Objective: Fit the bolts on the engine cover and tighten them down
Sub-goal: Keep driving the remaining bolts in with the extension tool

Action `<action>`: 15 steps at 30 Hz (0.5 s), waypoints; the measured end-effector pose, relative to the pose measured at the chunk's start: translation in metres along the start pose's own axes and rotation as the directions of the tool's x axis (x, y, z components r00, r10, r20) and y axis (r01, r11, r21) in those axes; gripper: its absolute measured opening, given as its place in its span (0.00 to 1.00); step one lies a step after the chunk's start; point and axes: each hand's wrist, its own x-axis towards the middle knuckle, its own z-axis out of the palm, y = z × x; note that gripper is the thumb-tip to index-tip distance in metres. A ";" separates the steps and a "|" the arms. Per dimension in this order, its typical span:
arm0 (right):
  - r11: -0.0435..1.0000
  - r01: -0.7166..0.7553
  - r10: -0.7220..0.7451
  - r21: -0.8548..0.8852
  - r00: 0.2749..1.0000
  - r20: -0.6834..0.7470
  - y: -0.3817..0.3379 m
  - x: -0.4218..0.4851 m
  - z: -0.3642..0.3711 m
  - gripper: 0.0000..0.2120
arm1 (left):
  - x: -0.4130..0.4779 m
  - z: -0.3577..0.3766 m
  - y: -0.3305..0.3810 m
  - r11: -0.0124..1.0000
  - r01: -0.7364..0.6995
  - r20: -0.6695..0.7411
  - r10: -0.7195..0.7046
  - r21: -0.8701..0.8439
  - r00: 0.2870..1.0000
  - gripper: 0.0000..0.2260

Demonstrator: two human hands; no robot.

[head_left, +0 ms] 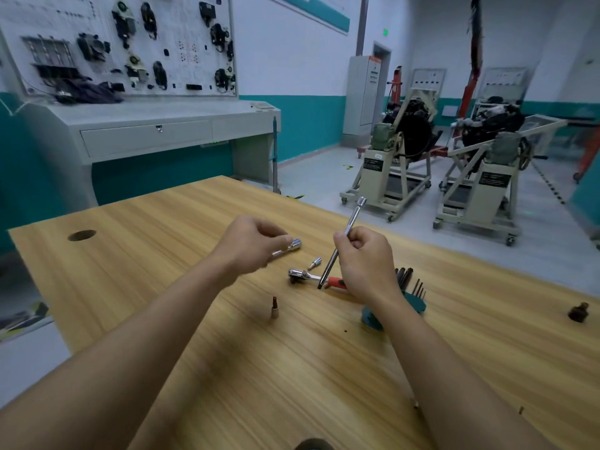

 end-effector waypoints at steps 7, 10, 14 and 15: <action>1.000 -0.002 0.003 0.002 0.994 -0.108 0.011 0.003 -0.003 0.17 | 0.059 0.058 -0.004 0.921 -0.004 0.151 -0.059 0.391 0.987 0.15; 1.000 0.017 -0.019 -0.009 0.979 -0.205 0.012 0.004 -0.001 0.17 | 0.072 0.077 -0.008 0.878 -0.003 0.195 -0.103 0.478 0.975 0.13; 1.000 0.026 -0.027 -0.009 0.969 -0.247 0.014 0.006 -0.003 0.17 | 0.079 0.090 -0.009 0.802 -0.092 0.228 -0.057 0.591 0.972 0.09; 1.000 0.022 -0.022 0.000 0.968 -0.252 0.014 0.006 -0.004 0.17 | 0.077 0.090 -0.009 0.811 -0.124 0.245 -0.024 0.571 0.969 0.08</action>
